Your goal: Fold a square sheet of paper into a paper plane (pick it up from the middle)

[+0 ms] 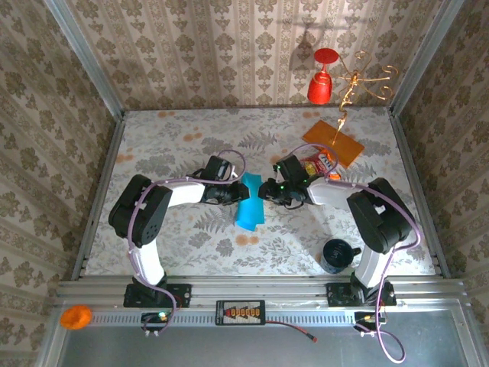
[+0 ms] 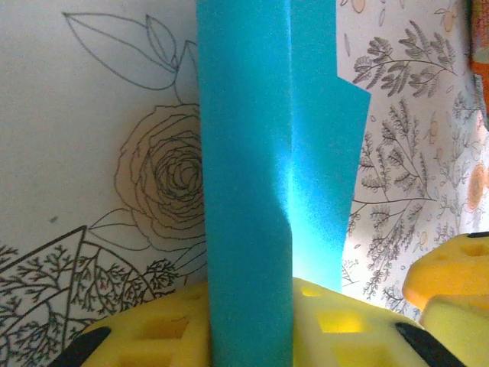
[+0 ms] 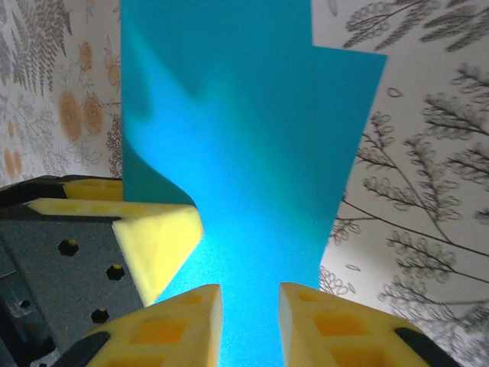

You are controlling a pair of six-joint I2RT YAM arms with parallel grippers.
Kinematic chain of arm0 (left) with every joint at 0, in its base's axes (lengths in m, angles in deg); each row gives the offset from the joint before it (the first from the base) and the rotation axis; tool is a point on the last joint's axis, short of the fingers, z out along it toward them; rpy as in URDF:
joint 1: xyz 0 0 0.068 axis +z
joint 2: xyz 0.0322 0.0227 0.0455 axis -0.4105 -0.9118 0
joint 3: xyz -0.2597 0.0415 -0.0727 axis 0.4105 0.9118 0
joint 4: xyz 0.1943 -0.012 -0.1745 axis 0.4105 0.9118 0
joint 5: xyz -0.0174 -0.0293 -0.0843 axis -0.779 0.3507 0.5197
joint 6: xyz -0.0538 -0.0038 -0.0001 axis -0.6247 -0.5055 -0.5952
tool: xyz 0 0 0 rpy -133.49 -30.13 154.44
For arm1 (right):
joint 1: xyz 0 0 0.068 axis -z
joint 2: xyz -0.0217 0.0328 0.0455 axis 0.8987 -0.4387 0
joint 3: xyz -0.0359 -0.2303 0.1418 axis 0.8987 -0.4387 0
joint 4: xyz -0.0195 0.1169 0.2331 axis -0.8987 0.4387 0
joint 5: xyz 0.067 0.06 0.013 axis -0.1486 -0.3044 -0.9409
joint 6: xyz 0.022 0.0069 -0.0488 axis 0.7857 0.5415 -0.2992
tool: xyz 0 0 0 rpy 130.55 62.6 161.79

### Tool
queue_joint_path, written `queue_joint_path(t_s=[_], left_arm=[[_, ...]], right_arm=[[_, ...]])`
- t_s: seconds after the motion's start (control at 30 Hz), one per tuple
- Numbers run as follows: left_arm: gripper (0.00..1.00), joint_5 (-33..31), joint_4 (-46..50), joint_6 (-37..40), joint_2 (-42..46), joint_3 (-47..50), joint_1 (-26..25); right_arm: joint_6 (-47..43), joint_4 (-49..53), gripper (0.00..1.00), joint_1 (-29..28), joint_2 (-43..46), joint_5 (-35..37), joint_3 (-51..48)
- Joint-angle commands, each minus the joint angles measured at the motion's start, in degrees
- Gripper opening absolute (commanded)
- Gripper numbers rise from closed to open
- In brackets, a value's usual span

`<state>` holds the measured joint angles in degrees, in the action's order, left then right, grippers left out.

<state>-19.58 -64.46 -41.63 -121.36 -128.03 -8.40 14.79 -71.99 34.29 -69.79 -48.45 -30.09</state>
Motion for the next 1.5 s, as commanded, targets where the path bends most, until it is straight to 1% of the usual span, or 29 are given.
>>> queue_joint_path(t_s=[0.0,0.17,0.3,0.37,0.53,0.67,0.73,0.8,0.97,1.03,1.1,1.23,1.37,1.47], left_arm=[[0.26,-1.1,2.3,2.2,1.6,-0.3,-0.2],[0.26,-1.3,2.5,1.7,1.6,-0.4,-0.6],[0.27,-2.2,3.9,0.3,2.2,-0.7,-0.7],[0.27,-3.0,4.3,-0.8,2.9,-0.3,-0.7],[0.27,-4.6,4.8,-2.8,5.2,0.4,-1.3],[0.31,-6.3,6.4,-3.5,7.0,0.4,-1.8],[0.35,-7.7,8.5,-3.6,7.6,0.0,-1.7],[0.41,-9.8,11.0,-3.2,8.5,-0.4,-1.5],[0.59,-12.3,16.4,-3.6,9.2,-2.0,-0.8],[0.62,-12.5,18.5,-4.3,8.5,-2.9,-0.7],[0.67,-12.1,19.5,-5.0,7.6,-3.5,-0.7],[0.73,-10.7,18.7,-6.1,6.7,-3.9,-0.8],[0.75,-8.1,19.2,-6.3,5.0,-6.0,-1.4],[0.74,-8.4,20.7,-6.4,3.8,-7.4,-1.9]], right_arm=[[-1.2,2.8,0.23,-0.5,-2.7,-1.6,3.3],[-2.2,4.8,0.14,-0.9,-6.7,-2.6,6.8],[-2.8,7.9,0.1,-1.1,-8.5,-0.4,8.1],[-3.1,8.9,0.1,-1.1,-8.9,0.8,7.9],[-3.8,11.0,0.1,-1.2,-10.3,1.2,8.4],[-5.8,14.7,0.1,-1.2,-11.7,2.8,10.1],[-7.8,16.9,0.1,-1.2,-12.3,3.6,11.5],[-10.9,19.5,0.1,-1.2,-12.9,4.5,13.6],[-19.5,23.9,0.11,-1.2,-14.5,5.5,18.7],[-20.6,26.6,0.11,-1.2,-15.2,6.8,21.1],[-20.3,27.4,0.11,-1.2,-15.5,6.5,22.0],[-17.0,24.8,0.11,-1.3,-14.7,3.1,20.7],[-13.4,22.6,0.11,-1.5,-14.5,1.4,19.4],[-11.9,21.9,0.11,-1.5,-14.2,1.4,18.7]])
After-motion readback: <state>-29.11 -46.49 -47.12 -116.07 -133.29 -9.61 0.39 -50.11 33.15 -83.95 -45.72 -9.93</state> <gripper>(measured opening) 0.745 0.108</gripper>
